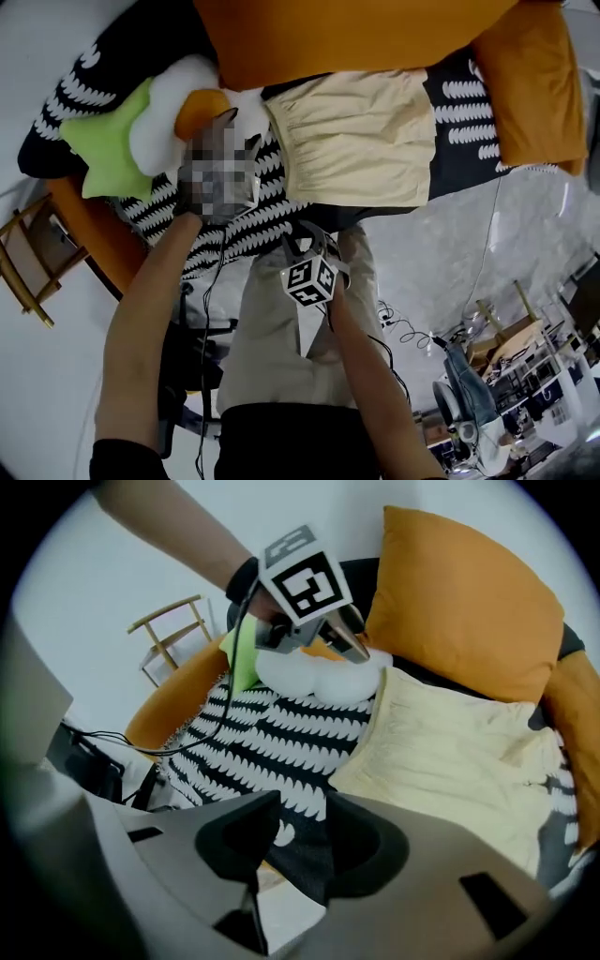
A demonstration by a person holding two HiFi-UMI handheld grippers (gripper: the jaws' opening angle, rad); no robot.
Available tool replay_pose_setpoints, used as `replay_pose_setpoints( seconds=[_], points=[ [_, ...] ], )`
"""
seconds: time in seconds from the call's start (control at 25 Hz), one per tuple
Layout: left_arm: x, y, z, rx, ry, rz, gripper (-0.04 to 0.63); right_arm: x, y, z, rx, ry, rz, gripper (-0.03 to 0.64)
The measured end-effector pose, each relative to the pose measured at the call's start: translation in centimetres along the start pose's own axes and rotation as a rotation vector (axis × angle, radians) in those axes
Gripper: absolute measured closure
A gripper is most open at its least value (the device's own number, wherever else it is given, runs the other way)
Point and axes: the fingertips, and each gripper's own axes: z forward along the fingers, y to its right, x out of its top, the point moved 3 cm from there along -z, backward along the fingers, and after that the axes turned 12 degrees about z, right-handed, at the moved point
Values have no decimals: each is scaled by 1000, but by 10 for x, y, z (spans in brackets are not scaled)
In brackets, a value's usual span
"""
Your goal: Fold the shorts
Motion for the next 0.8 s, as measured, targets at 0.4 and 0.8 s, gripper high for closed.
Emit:
replay_pose_setpoints(
  seconds=[0.4, 0.8],
  points=[
    [0, 193, -39, -327, 10, -249, 324, -108, 192, -59, -240, -58, 93, 442],
    [-3, 218, -16, -401, -90, -259, 388, -150, 308, -96, -349, -165, 78, 443]
  ],
)
